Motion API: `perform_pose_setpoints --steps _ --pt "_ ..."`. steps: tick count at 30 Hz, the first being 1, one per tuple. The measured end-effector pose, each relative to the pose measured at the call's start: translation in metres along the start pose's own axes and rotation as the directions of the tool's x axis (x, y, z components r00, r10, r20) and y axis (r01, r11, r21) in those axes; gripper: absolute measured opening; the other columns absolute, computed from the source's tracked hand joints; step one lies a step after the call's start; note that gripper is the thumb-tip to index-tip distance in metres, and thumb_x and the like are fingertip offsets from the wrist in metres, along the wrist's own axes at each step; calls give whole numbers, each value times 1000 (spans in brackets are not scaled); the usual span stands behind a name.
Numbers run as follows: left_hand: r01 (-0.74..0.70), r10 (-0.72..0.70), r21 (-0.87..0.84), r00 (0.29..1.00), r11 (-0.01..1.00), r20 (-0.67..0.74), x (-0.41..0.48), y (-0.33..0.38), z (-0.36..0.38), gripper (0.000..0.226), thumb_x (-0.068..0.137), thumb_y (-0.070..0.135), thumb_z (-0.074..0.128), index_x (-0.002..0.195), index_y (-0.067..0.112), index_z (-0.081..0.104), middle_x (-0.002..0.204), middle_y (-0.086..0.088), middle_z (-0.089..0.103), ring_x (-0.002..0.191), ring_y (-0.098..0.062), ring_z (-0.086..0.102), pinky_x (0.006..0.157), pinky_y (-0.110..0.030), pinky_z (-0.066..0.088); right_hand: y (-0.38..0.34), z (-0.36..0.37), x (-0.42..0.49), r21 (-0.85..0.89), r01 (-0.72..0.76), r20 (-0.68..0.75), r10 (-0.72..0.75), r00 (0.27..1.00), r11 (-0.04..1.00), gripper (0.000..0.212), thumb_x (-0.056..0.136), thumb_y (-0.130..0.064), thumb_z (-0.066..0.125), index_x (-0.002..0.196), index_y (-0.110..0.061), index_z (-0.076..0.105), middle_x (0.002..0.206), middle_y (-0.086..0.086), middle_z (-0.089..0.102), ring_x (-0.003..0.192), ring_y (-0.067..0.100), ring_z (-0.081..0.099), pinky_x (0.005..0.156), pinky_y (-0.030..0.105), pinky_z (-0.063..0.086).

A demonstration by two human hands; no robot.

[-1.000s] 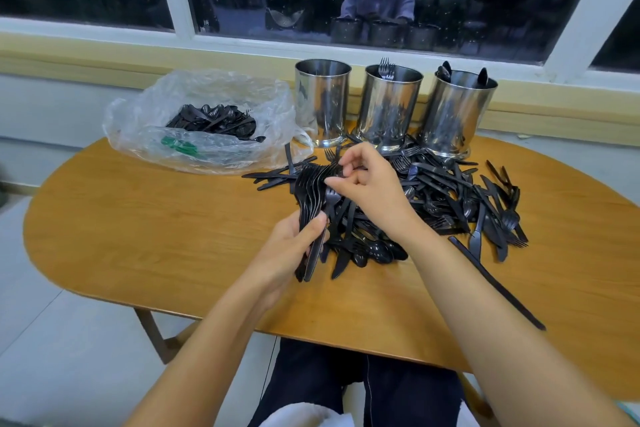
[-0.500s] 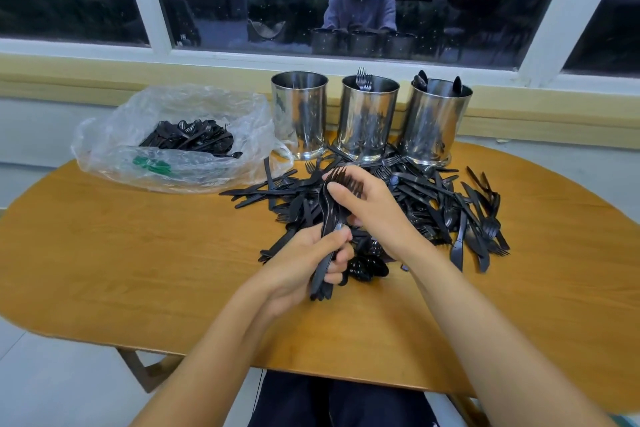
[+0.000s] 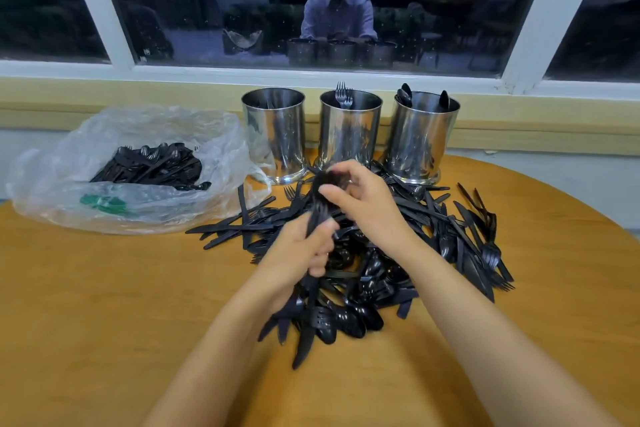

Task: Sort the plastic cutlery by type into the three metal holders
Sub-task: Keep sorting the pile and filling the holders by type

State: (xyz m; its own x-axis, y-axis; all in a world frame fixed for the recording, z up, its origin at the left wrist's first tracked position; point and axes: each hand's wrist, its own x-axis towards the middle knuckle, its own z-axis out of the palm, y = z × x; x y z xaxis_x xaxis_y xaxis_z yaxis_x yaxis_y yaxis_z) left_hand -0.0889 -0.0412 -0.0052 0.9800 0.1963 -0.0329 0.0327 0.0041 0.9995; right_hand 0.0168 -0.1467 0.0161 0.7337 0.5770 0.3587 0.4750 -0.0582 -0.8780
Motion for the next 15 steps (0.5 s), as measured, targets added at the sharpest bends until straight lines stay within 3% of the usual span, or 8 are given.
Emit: perform_pose_setpoints --steps 2,4,8,12,15 --pt "17 -26 -67 991 998 -129 7 0 -20 18 102 29 49 96 12 51 54 12 32 46 -6 24 45 -20 21 4 4 15 -19 -40 -25 39 999 999 17 92 -25 63 108 -19 62 88 -6 61 61 -1 49 60 13 40" --pt "10 -44 -131 964 991 -262 10 -1 -46 18 98 32 57 96 15 52 54 11 29 45 -6 23 41 -18 20 7 14 28 -145 -54 -17 52 998 988 15 92 -23 63 105 -16 65 84 -10 60 60 -6 49 64 11 40" --pt "-44 -94 -274 877 961 -472 9 -17 -94 16 95 23 62 85 14 54 49 10 28 38 -5 23 36 -17 20 12 55 42 -399 27 217 66 974 916 12 93 -10 62 100 -6 70 85 -7 61 68 -5 49 68 9 38" --pt "-129 -86 -337 828 932 -554 3 -33 -119 17 100 22 56 98 7 62 45 9 31 36 -5 27 36 -17 24 17 102 50 -563 124 328 83 941 817 17 94 -17 62 106 -8 70 102 8 68 91 20 60 85 36 51" --pt "-207 -58 -389 819 898 -570 -1 -39 -125 21 101 24 50 98 9 63 52 6 41 42 -7 37 43 -18 34 20 126 54 -739 210 365 118 924 640 26 93 -25 64 112 -6 67 106 13 66 100 30 60 80 44 55"
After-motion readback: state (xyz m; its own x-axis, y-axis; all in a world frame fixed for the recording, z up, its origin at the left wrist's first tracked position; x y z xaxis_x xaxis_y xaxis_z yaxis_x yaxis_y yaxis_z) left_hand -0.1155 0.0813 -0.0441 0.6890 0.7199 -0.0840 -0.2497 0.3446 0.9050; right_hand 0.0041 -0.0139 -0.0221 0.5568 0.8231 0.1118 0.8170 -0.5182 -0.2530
